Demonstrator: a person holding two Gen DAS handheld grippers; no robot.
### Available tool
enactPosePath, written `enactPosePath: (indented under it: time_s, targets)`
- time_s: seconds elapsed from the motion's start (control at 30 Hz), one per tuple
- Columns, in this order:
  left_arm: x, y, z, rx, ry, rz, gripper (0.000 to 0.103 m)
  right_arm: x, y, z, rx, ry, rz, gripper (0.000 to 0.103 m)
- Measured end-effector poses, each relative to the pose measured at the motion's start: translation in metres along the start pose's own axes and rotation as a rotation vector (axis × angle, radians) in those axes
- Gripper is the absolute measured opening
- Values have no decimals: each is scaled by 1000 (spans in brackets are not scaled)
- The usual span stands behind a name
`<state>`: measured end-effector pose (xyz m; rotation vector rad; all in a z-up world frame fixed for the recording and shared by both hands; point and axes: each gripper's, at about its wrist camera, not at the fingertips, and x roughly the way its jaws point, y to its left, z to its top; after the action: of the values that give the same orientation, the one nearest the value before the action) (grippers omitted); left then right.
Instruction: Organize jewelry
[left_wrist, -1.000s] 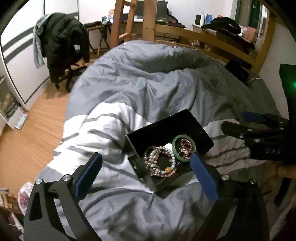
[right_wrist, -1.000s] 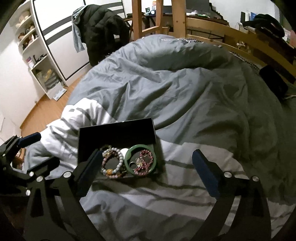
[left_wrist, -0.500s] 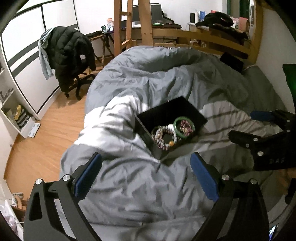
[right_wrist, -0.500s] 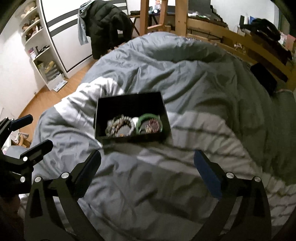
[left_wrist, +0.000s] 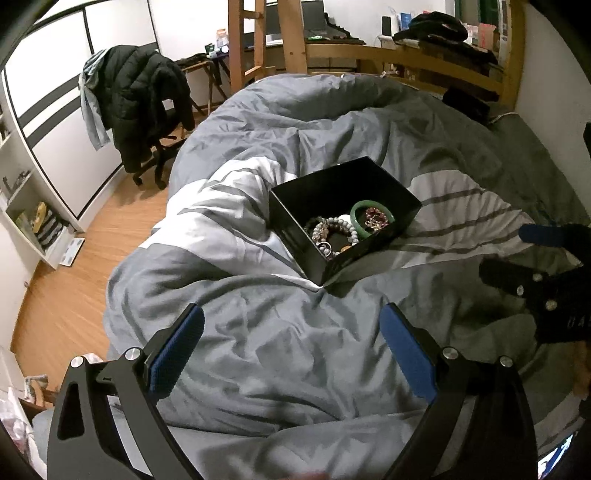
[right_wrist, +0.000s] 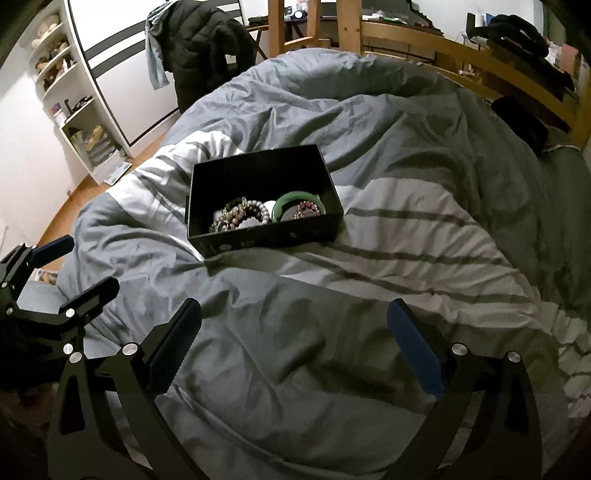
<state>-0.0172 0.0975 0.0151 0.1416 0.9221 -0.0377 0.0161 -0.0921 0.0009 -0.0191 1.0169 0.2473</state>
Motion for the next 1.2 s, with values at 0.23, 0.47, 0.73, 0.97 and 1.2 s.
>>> enactPosePath:
  time_s: [0.23,0.47,0.73,0.97,1.2]
  targets:
    - [5,-1,-1,5,3,7,95,6,-3,-2,2,0,-4,99]
    - [6,-2,0,11,1,4,95,4,-1,0,-9,-10,-9,99]
    - [6,-3,1,12,1,2,95,1,1,2,-16,-19,-11,99]
    - [5,-2,0,10,0,4,95,1,0,1,-16,-18,-10,99]
    - [6,-4,0,13,1,0,95,1,0,1,-16,-20,-13,99]
